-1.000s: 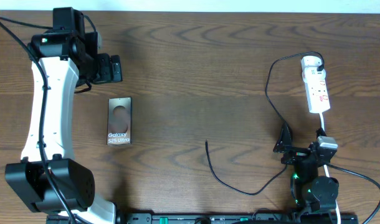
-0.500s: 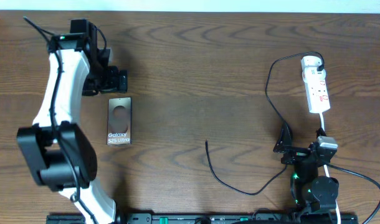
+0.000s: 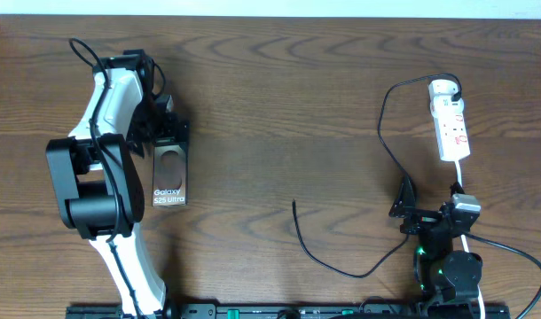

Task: Plug charger to phone and switch on socket
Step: 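Move the left gripper over the silver phone and align with it, then lower the left gripper onto the phone's bottom edge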

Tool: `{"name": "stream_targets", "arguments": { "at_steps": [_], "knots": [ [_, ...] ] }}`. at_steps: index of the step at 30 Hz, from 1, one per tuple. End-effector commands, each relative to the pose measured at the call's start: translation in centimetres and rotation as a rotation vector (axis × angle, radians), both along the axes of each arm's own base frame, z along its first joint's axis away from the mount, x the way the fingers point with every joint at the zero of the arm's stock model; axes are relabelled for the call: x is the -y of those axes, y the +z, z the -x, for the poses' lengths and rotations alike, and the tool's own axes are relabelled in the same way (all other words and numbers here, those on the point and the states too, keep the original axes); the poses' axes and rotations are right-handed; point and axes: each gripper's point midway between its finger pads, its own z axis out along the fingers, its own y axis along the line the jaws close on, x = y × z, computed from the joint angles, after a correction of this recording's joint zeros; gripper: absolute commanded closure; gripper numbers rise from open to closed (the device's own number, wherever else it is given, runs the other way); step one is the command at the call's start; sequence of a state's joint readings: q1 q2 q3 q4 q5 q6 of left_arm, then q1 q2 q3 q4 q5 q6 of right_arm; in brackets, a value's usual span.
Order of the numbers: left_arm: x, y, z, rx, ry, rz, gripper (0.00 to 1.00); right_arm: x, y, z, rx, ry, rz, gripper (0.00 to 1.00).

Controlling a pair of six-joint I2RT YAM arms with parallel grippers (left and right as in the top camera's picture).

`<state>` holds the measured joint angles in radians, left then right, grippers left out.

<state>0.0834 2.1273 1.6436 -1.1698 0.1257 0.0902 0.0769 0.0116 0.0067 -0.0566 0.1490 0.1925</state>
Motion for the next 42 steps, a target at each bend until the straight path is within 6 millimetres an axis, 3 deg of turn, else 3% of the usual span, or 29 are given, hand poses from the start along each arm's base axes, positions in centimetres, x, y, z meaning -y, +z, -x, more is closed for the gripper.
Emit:
{"name": "stream_targets", "arguments": {
  "at_steps": [1,14,27,42],
  "knots": [
    [0.1,-0.4,0.7,-0.026,-0.008,0.005,0.02,0.2,0.0,0.0,-0.001,-0.005,0.014,0.01],
    [1.6,0.0,0.8,-0.02,-0.036,-0.011,0.02,0.2,0.0,0.0,-0.001,-0.005,0.014,0.01],
    [1.8,2.9,1.8,0.176,-0.019,-0.049,0.02,0.2,0.0,0.0,-0.001,-0.005,0.014,0.01],
    [1.4,-1.0,3.2,0.202,0.011,-0.075,0.02,0.2,0.0,0.0,-0.001,-0.005,0.014,0.01]
  ]
}}
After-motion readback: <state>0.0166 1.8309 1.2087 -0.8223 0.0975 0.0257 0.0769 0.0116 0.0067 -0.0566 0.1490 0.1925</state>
